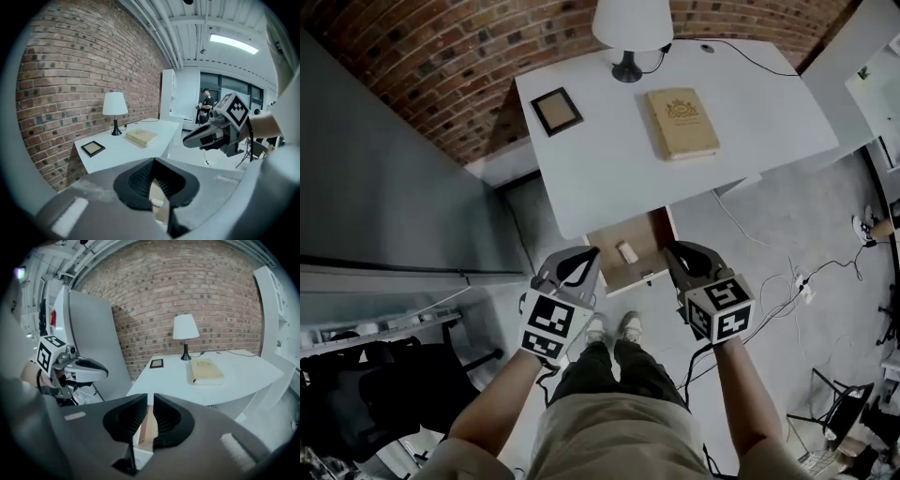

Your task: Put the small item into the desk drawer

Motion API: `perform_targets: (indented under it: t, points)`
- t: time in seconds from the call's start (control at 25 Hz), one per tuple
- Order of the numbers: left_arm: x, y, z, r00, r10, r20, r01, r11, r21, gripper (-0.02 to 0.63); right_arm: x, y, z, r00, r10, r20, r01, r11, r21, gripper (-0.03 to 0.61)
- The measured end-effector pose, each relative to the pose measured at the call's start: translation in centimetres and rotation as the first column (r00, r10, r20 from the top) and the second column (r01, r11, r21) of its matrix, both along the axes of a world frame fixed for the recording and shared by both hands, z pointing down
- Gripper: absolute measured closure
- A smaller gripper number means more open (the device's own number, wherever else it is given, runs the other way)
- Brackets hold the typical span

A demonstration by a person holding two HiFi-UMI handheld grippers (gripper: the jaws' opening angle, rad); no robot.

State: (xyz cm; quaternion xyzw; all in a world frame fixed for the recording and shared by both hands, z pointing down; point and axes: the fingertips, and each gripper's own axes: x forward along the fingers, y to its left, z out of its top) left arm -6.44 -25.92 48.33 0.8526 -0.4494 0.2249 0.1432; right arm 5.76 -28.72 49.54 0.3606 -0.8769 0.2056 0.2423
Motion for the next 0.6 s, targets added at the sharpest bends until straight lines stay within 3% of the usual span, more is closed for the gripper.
perform_targets:
  t: [0.28, 0.6]
  points:
    - [0.7, -0.2, -8.5, 1.0, -0.008, -0.015, 0.009, 0.993, 0.113, 0.611, 2.5, 0.6, -11.5, 0.995, 0.036, 0.09, -0.051, 0.984, 0.172, 0.548]
    - [2.4, 0.4, -18.1, 0.999, 0.042, -0.01, -0.038, 0.959, 0.28, 0.612, 4.5, 2.4, -22.9, 0.982, 0.039, 0.186, -0.105, 0.927, 0.36, 0.574]
